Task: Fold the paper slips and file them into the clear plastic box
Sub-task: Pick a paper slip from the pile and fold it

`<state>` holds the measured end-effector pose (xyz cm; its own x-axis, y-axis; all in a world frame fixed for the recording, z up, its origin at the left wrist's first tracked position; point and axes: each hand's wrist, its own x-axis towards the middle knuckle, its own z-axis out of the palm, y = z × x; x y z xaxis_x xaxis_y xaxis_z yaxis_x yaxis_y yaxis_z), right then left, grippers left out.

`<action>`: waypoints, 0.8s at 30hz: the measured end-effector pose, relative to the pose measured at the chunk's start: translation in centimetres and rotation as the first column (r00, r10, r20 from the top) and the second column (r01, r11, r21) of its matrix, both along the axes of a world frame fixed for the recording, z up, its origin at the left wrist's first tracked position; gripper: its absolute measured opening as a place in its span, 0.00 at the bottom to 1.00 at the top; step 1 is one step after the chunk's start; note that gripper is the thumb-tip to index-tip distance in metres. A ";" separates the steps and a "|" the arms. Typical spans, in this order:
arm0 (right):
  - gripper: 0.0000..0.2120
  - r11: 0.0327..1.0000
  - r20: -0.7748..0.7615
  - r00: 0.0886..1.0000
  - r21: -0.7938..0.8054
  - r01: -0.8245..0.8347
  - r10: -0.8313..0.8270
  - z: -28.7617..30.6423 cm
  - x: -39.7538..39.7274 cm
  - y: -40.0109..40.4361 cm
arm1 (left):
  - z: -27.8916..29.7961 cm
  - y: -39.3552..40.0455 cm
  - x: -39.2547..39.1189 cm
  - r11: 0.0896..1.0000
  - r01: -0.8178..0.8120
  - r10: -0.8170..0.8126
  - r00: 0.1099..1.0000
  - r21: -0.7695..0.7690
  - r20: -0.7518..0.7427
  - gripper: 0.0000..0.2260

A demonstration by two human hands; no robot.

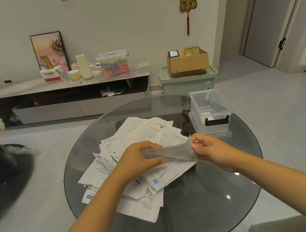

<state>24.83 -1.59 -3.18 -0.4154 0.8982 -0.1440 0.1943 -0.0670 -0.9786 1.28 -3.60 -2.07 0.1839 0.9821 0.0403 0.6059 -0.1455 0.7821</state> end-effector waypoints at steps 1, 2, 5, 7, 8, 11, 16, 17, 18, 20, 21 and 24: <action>0.08 0.998 -0.064 0.997 -0.058 0.028 -0.032 0.0 0.0 -0.1 | 0.0 -0.1 0.2 0.999 0.004 -0.003 0.999 -0.032 0.032 0.08; 0.09 0.992 -0.108 0.991 -0.108 0.062 -0.073 0.1 -0.1 -0.2 | -0.1 -0.1 0.3 0.999 0.003 0.000 0.999 -0.053 0.049 0.08; 0.07 0.968 -0.045 0.976 -0.147 0.205 -0.213 -0.3 -0.3 -0.2 | -0.3 -0.1 1.4 0.998 -0.042 0.045 0.998 -0.054 0.043 0.13; 0.03 0.954 0.023 0.959 -0.101 0.283 -0.282 -0.7 -0.5 -0.3 | -0.6 0.0 2.2 0.995 -0.104 0.104 0.995 -0.011 0.014 0.15; 0.06 0.950 0.066 0.951 -0.063 0.305 -0.301 -0.9 -0.5 -0.3 | -0.8 0.2 2.4 0.991 -0.130 0.130 0.991 0.007 0.001 0.16; 0.24 0.953 0.234 0.924 0.081 0.293 -0.304 -1.4 -0.5 -0.4 | -1.6 0.7 3.1 0.983 -0.181 0.183 0.981 0.027 -0.068 0.21; 0.49 0.939 0.346 0.897 0.296 0.173 -0.274 -1.7 -1.2 -0.2 | -2.4 0.6 3.9 0.984 -0.161 0.169 0.979 0.074 -0.117 0.46; 0.48 0.931 0.377 0.886 0.337 0.141 -0.271 -1.8 -1.4 -0.2 | -2.5 0.6 4.1 0.985 -0.153 0.165 0.973 0.085 -0.159 0.49; 0.46 0.924 0.431 0.863 0.369 0.097 -0.263 -2.0 -1.5 -0.3 | -2.6 0.6 4.3 0.984 -0.149 0.166 0.964 0.095 -0.208 0.51; 0.39 0.913 0.584 0.772 0.407 -0.011 -0.252 -2.2 -1.5 -0.3 | -2.9 0.8 4.3 0.984 -0.144 0.171 0.932 0.106 -0.319 0.52; 0.35 0.910 0.666 0.703 0.409 -0.064 -0.249 -2.1 -1.4 -0.2 | -3.0 0.8 4.1 0.985 -0.135 0.168 0.907 0.110 -0.387 0.52; 0.30 0.924 0.818 0.545 0.333 -0.189 -0.184 -1.5 -0.7 0.5 | -3.0 1.0 2.8 0.989 -0.103 0.146 0.828 0.109 -0.541 0.47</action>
